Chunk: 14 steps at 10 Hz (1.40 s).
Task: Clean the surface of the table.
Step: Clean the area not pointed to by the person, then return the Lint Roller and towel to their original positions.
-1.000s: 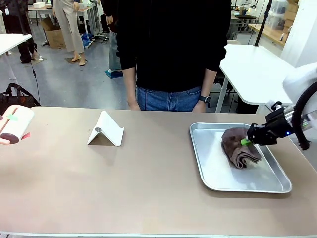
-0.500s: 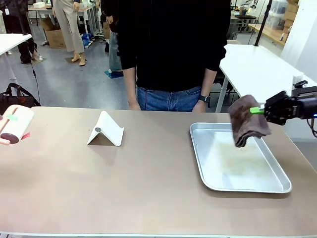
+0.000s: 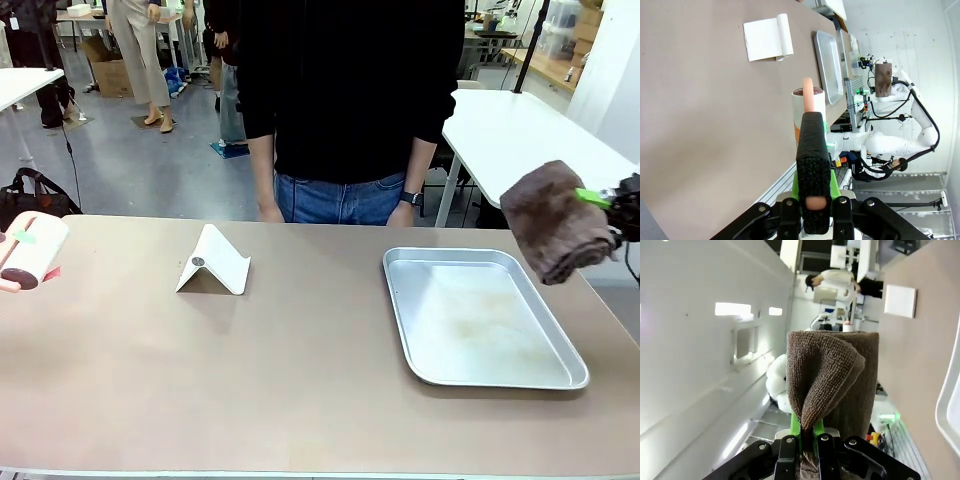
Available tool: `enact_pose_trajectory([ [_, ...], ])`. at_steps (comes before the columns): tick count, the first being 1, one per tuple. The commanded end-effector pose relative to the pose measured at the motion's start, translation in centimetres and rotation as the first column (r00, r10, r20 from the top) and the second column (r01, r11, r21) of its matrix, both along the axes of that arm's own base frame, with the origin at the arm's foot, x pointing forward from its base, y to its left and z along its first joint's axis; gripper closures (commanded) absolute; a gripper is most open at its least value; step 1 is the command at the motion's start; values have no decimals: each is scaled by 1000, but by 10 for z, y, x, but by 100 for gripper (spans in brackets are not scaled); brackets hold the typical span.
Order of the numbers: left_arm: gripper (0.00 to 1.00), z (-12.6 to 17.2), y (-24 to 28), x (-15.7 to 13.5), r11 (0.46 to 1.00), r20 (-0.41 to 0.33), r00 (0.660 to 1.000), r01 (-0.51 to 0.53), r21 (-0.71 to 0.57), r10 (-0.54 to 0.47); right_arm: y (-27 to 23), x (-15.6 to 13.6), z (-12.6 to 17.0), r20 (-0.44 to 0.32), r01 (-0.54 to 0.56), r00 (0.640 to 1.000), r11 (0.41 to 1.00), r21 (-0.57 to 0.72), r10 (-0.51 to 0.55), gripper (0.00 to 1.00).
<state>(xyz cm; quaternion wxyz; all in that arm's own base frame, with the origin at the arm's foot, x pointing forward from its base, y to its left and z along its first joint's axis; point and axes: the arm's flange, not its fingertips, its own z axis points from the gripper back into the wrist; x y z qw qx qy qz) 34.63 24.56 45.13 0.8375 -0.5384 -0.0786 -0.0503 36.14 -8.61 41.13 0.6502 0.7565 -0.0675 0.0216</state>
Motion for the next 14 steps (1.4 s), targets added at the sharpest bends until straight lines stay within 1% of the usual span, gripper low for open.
enact_pose_trajectory([
  [1,78,4,-1,0,1000,-11,1000,-4,-1,4,-29,-21,6,-28,2,1000,995,-105,-4,89],
  [3,78,4,-1,0,1000,-11,1000,-4,-1,4,-62,-45,10,-74,-15,997,988,-154,3,89],
  [4,78,4,-1,0,1000,-11,1000,-4,-1,4,-82,-56,11,-48,34,998,992,-120,-40,89],
  [5,78,4,-1,0,1000,-11,1000,-4,-1,4,-92,-60,6,-39,70,996,992,-102,-75,89],
  [6,78,4,-1,0,1000,-11,1000,-4,-1,4,-87,-57,-3,-50,61,997,992,-111,-67,89],
  [7,78,4,-1,0,1000,-11,1000,-4,-1,4,-67,-43,-17,-97,6,995,982,-188,-25,89],
  [8,78,4,-1,0,1000,-11,1000,-4,-1,4,-93,-64,1,-46,78,995,988,-130,-84,89],
  [14,78,4,-1,0,1000,-11,1000,-4,-1,4,-93,-64,1,-46,78,995,988,-130,-84,89],
])
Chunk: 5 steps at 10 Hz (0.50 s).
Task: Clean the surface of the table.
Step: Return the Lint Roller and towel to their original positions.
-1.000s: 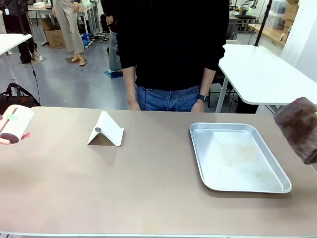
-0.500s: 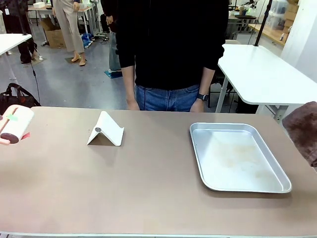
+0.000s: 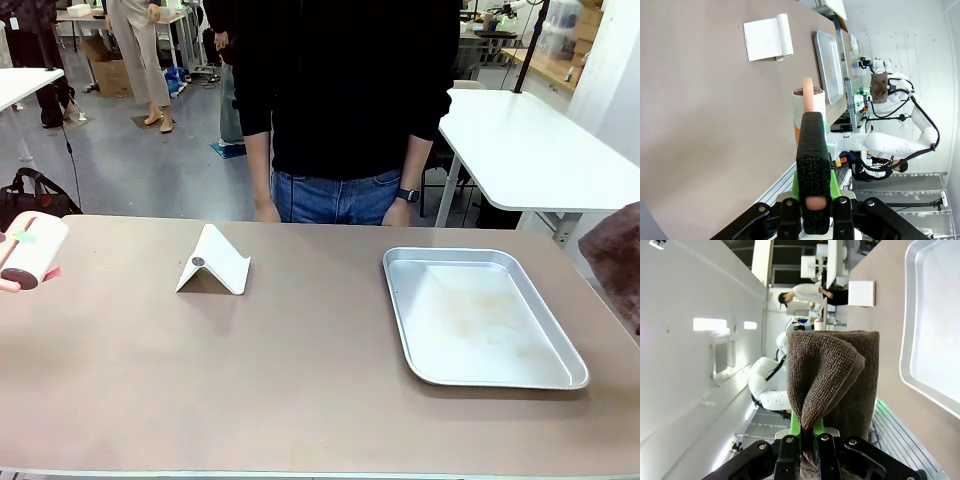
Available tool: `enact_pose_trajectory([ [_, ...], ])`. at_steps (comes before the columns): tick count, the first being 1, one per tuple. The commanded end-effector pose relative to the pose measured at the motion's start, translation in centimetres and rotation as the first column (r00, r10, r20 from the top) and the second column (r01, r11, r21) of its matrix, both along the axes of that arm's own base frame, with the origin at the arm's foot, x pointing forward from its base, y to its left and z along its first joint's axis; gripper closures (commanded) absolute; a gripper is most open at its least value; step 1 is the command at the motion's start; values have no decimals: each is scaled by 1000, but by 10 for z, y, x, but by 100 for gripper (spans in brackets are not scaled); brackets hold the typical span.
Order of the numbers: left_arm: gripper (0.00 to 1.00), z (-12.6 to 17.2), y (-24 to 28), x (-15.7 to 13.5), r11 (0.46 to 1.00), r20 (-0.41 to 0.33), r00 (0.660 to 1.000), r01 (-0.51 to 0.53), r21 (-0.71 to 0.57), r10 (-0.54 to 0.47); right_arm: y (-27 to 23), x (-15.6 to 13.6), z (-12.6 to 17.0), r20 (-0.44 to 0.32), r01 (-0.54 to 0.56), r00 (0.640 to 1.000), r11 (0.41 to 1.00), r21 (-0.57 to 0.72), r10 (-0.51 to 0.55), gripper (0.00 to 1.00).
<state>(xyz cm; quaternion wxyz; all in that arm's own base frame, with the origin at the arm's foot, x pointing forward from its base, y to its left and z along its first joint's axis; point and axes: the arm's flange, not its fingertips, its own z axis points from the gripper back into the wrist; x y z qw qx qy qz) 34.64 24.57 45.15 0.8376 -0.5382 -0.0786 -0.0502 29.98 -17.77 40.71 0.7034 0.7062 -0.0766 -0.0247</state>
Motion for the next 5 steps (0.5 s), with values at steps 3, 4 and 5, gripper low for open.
enact_pose_trajectory([
  [3,78,4,-1,0,1000,-11,1000,-4,-1,4,-1,-2,5,12,-2,1000,1000,10,2,89],
  [4,78,4,-1,0,1000,-11,1000,-4,-1,4,-1,-2,5,12,-2,1000,1000,10,2,89],
  [5,78,4,-1,0,1000,-11,1000,-4,-1,4,-1,-2,5,12,-2,1000,1000,10,2,89],
])
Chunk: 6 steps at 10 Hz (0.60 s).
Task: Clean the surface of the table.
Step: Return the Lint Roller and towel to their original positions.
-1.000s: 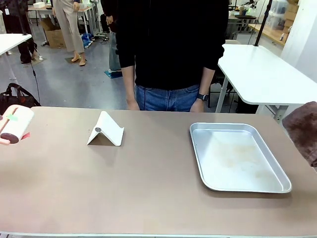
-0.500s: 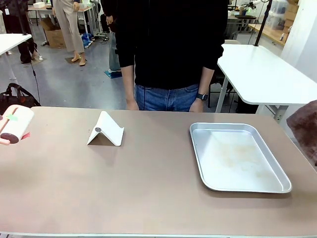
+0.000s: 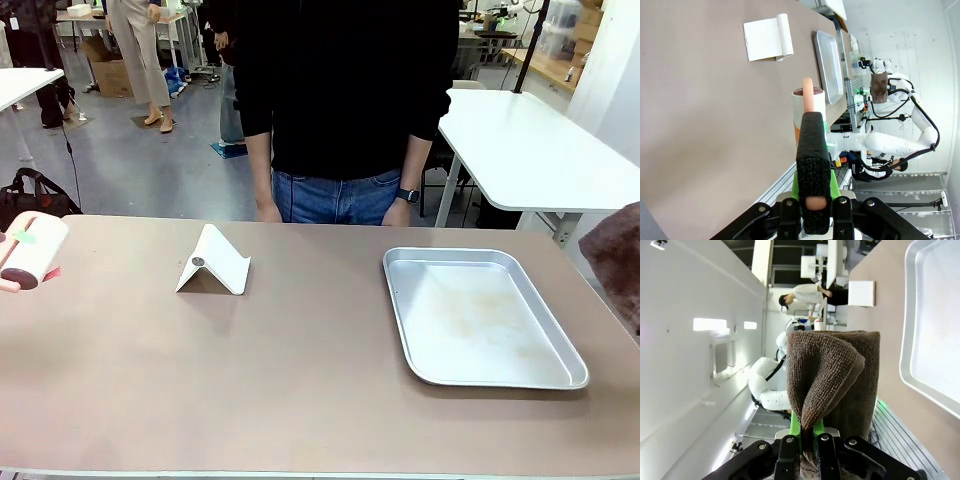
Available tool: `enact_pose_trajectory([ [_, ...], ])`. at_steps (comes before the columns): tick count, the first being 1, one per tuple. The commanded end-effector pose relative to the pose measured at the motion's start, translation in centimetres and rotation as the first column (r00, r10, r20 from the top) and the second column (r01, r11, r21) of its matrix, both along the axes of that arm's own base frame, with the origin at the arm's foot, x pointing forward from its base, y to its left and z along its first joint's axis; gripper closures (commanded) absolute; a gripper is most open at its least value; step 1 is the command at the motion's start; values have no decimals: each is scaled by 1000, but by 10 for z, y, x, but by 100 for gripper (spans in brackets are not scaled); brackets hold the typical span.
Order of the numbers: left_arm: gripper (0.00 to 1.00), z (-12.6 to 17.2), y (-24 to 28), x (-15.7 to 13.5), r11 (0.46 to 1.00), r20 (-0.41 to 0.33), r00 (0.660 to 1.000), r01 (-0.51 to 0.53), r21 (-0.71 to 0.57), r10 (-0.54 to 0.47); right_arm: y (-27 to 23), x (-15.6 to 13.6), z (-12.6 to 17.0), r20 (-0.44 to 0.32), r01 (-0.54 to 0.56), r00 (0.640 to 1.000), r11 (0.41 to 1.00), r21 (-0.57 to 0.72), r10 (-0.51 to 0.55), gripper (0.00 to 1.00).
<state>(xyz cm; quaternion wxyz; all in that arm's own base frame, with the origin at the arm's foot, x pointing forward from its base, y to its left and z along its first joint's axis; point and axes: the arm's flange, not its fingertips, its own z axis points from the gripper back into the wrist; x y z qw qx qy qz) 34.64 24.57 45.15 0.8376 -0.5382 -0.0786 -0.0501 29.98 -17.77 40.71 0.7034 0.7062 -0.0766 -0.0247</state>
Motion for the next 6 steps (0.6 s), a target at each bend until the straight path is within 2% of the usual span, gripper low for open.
enact_pose_trajectory([
  [1,78,4,-1,0,1000,-11,1000,-4,-1,4,-1,-2,5,12,-2,1000,1000,10,2,89],
  [4,78,0,0,0,1000,0,1000,0,0,0,0,0,0,0,0,1000,1000,0,0,89],
  [6,78,25,-25,13,995,-10,996,92,42,-92,28,11,11,-33,2,999,1000,-6,-2,89],
])
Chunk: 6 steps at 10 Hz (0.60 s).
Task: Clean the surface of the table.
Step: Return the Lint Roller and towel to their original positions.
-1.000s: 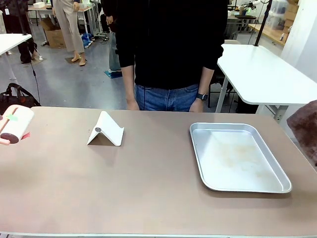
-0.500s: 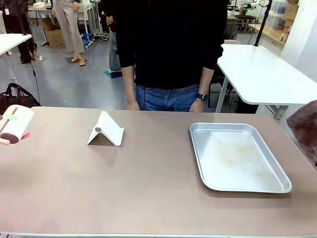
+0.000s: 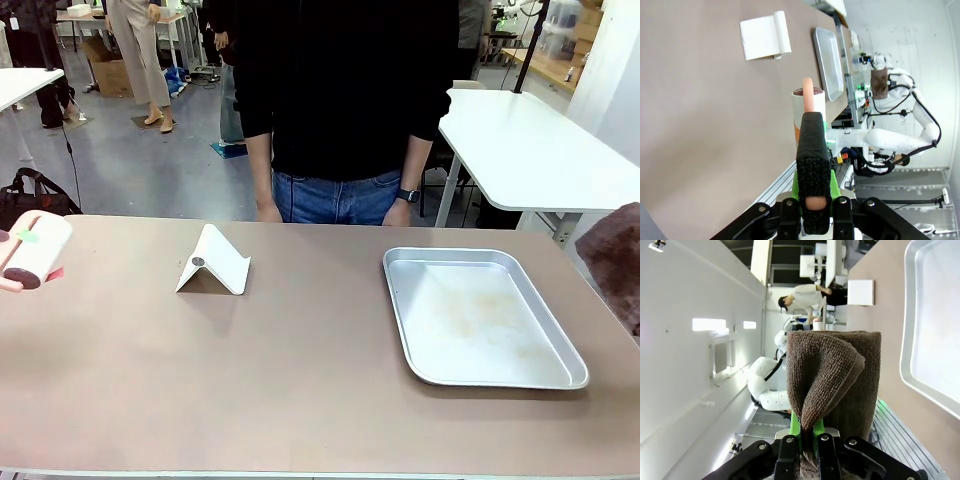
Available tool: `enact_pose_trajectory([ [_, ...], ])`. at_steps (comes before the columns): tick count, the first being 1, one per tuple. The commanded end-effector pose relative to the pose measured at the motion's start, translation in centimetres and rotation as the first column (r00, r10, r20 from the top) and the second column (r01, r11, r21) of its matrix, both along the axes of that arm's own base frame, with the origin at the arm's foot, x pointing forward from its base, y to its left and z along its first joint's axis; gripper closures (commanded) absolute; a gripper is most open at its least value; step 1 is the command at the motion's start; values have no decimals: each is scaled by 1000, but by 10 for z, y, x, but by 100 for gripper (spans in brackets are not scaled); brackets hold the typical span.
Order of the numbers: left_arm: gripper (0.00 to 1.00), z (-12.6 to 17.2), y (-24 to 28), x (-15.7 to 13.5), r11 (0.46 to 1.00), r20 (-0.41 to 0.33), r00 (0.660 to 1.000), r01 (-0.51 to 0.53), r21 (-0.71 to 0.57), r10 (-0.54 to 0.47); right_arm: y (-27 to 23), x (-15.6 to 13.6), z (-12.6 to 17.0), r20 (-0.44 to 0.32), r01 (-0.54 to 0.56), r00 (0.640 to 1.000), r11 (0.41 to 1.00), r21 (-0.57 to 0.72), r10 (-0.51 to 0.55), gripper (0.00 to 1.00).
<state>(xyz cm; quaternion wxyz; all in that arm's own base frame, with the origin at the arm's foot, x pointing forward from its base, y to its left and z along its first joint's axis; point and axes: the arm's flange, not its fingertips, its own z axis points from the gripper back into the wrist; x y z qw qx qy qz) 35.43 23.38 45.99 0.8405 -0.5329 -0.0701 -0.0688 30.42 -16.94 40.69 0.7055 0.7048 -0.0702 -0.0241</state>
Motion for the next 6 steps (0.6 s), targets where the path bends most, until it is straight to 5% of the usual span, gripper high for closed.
enact_pose_trajectory([
  [1,78,29,-30,16,995,-31,997,76,71,-74,38,13,20,-38,-8,999,999,-33,6,89],
  [4,78,59,-99,53,983,-90,994,77,168,-63,128,45,40,-65,-43,997,990,-134,35,89],
  [6,78,71,-156,75,980,-86,996,44,194,-27,187,66,51,7,0,1000,981,-195,1,89],
])
